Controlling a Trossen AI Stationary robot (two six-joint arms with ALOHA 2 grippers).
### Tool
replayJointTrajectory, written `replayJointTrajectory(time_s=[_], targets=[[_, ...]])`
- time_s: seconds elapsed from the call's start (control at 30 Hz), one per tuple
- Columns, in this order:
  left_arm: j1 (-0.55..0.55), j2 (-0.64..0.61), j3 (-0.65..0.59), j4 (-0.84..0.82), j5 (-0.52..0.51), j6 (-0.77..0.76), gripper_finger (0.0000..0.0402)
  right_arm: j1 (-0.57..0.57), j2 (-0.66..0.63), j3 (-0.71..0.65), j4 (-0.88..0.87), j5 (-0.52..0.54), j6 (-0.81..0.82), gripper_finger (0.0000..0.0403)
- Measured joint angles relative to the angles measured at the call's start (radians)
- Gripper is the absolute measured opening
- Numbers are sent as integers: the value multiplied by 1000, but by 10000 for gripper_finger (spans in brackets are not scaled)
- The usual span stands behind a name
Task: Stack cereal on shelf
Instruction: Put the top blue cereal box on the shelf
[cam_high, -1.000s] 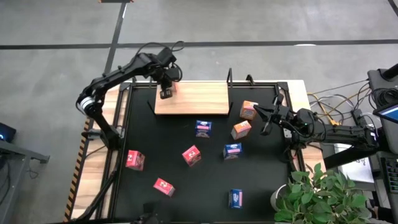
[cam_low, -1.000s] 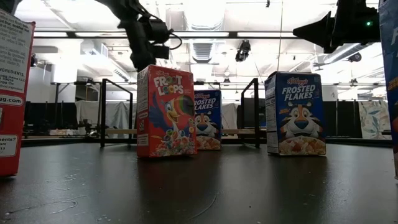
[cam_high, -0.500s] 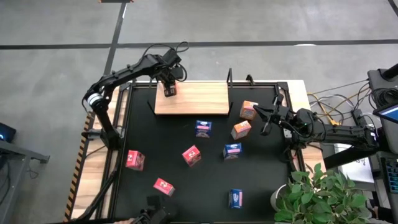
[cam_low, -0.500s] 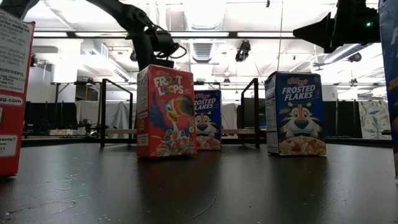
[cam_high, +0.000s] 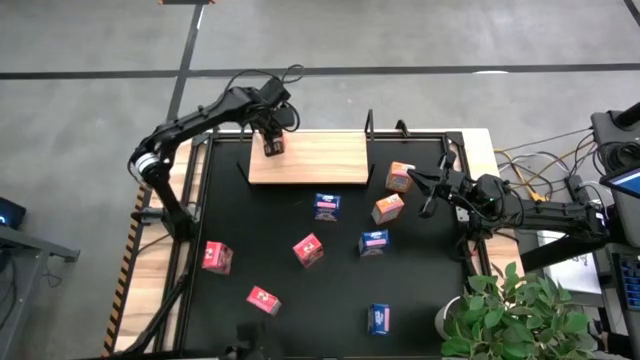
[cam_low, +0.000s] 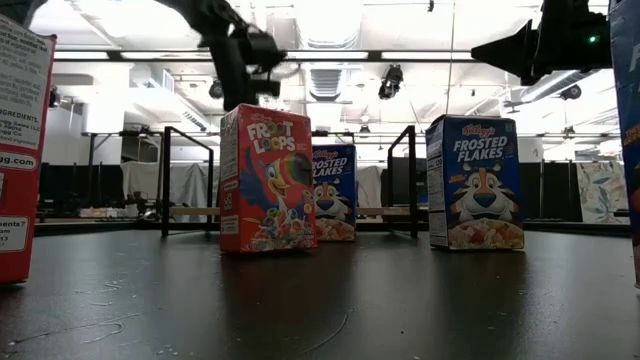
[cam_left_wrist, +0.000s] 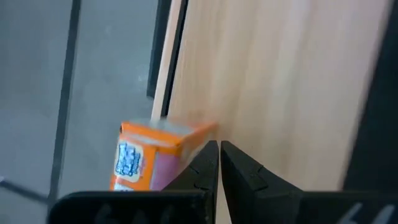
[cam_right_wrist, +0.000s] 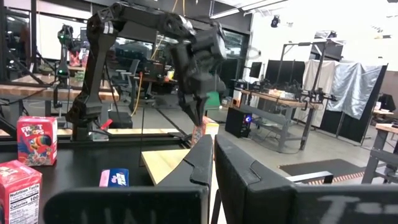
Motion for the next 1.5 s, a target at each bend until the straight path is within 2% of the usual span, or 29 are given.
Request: replayJointTrajectory(time_s=[0.2,0.3,0.6,0.7,0.8,0.97,1.13,1.37,1.5], targets=[[-88,-89,8,-11,261,-146,1,0,0,0,0,0,3,9],[-164,-121,-1,5,307,-215,1,0,0,0,0,-1,8,9],[-441,-120,-5,43,305,-338,1,0,0,0,-3,-1,14,9],[-513,-105,-6,93,230,-341,1,0,0,0,-5,-1,14,9],[-555,-91,-7,131,155,-348,1,0,0,0,-5,-2,61,9],[-564,-72,-7,170,151,-384,12,0,-1,0,-5,-10,65,9],[-564,-24,-7,178,151,-385,60,0,0,0,-11,-11,64,9],[-564,79,-8,184,146,-381,171,0,0,0,-41,-13,51,9],[-562,110,-8,188,93,-350,227,0,0,0,-52,-12,41,9]])
